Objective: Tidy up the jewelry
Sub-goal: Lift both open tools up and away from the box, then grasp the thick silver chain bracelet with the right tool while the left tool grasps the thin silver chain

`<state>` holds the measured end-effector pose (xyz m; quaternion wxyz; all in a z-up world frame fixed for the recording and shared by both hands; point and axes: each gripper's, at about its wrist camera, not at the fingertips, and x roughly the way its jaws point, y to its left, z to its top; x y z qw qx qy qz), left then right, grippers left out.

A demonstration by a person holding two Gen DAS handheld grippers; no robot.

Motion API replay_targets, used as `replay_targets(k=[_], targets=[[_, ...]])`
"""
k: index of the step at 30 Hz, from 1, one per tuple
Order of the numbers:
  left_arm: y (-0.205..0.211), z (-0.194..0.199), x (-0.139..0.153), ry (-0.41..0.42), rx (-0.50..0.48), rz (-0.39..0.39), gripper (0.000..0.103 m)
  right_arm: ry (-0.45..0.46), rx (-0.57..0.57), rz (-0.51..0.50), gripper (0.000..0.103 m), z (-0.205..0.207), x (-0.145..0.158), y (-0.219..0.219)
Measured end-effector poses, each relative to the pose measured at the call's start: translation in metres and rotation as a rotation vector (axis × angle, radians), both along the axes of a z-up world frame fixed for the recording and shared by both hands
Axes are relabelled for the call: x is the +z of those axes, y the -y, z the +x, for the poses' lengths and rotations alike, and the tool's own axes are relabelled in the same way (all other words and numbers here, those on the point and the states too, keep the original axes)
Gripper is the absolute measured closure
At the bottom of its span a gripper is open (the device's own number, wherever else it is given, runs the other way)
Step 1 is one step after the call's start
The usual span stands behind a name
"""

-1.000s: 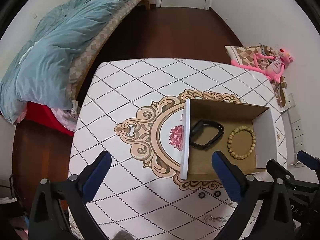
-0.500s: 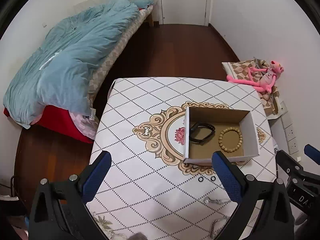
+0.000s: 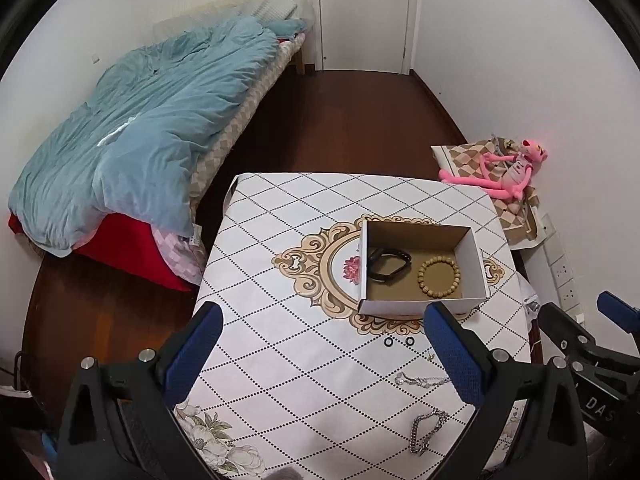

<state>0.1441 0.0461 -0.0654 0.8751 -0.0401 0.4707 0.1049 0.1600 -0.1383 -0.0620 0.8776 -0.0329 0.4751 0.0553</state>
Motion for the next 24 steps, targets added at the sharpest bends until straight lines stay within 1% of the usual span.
replay_targets(k=[3,5,6,8,11,12,13,15,16,17,19,20,21,22,24], targets=[[-0.001,-0.004,-0.007,-0.001,0.002,0.004,0.001,-0.008,-0.004,0.014,0.008,-0.005,-0.005,0.001],[-0.002,-0.008,-0.017,-0.013,0.006,0.015,0.001,-0.032,-0.009,0.023,0.008,-0.008,-0.016,0.003],[-0.004,-0.011,-0.028,-0.031,0.014,0.014,0.001,-0.051,-0.008,0.023,0.008,-0.009,-0.025,0.004],[-0.007,-0.016,-0.048,-0.068,0.028,0.008,0.001,-0.106,-0.014,0.024,0.008,-0.012,-0.049,0.006],[-0.008,-0.022,-0.082,-0.136,0.046,0.015,0.001,-0.213,-0.026,0.028,0.008,-0.019,-0.095,0.011],[-0.008,-0.025,-0.098,-0.167,0.05,0.02,0.001,-0.242,-0.031,0.037,0.008,-0.022,-0.109,0.014],[-0.008,-0.028,-0.108,-0.188,0.054,0.023,0.001,-0.279,-0.037,0.048,0.008,-0.025,-0.127,0.016],[-0.007,-0.034,-0.133,-0.244,0.056,0.026,0.001,-0.343,-0.048,0.058,0.015,-0.033,-0.157,0.018],[-0.006,-0.036,-0.141,-0.26,0.055,0.029,0.001,-0.372,-0.052,0.066,0.023,-0.036,-0.172,0.019],[-0.005,-0.04,-0.15,-0.276,0.054,0.031,0.001,-0.393,-0.055,0.069,0.027,-0.039,-0.184,0.018],[-0.004,-0.045,-0.164,-0.307,0.051,0.034,0.001,-0.414,-0.056,0.078,0.028,-0.045,-0.204,0.016],[-0.004,-0.047,-0.17,-0.319,0.05,0.04,0.001,-0.417,-0.052,0.075,0.03,-0.048,-0.212,0.014],[-0.004,-0.049,-0.174,-0.328,0.049,0.045,0.001,-0.415,-0.047,0.065,0.031,-0.049,-0.218,0.011],[-0.004,-0.05,-0.177,-0.333,0.048,0.049,0.001,-0.371,-0.036,0.033,0.035,-0.053,-0.218,0.006],[-0.004,-0.052,-0.18,-0.338,0.047,0.052,0.001,-0.338,-0.01,-0.021,0.042,-0.059,-0.219,-0.003]])
